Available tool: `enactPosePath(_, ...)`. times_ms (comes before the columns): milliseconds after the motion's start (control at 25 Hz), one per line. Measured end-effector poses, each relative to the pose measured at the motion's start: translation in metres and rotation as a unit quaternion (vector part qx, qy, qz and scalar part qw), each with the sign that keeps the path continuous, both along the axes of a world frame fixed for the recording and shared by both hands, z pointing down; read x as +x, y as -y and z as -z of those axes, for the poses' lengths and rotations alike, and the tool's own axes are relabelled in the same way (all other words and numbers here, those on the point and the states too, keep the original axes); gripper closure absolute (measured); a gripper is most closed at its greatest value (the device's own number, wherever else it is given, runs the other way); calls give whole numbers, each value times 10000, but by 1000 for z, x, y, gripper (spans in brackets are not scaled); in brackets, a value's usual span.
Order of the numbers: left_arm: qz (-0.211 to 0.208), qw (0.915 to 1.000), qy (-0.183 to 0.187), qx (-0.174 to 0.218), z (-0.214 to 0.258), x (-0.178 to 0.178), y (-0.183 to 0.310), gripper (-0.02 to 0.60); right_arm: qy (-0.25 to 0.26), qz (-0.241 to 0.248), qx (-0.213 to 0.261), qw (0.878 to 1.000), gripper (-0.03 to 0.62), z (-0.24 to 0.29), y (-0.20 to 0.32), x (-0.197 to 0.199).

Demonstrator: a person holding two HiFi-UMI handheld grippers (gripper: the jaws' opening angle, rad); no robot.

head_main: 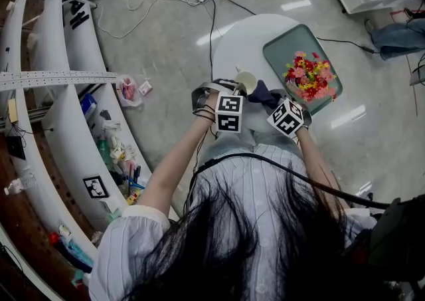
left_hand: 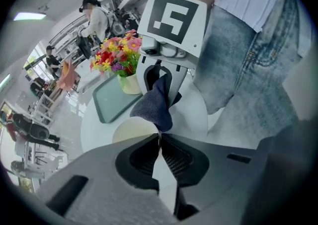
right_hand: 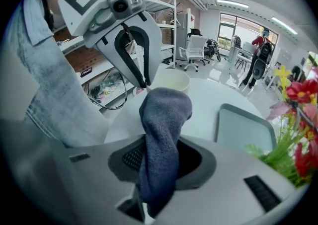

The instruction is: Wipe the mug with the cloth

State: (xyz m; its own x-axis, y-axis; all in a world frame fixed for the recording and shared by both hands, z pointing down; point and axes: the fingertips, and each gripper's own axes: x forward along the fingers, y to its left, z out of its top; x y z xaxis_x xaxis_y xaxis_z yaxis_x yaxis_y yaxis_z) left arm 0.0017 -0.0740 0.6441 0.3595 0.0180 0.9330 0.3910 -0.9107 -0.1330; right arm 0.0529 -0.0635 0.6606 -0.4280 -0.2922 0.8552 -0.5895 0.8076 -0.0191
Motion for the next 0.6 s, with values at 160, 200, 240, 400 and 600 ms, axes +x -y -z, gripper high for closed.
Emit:
enactPosePath(160, -749, 9971, 159, 34, -1, -7, -4, 548, -128, 183, 46, 9997, 471, -2, -1, 3)
enactPosePath(200, -927, 9955, 199, 62, -2, -8, -5, 548, -161, 232, 57, 9996, 471, -3, 0, 3)
enactPosePath(240, -1103, 9936, 236, 92, -2, -9, -6, 548, -196, 296, 68, 9993, 471, -3, 0, 4)
enactPosePath(400, -1826, 9821, 395, 237, -3, -12, -7, 548, -385, 704, 149, 9967, 470, -4, 1, 7)
enactPosePath(600, -2756, 9583, 582, 479, -3, -20, -7, 548, -626, 1124, 251, 9914, 470, -2, 8, 15)
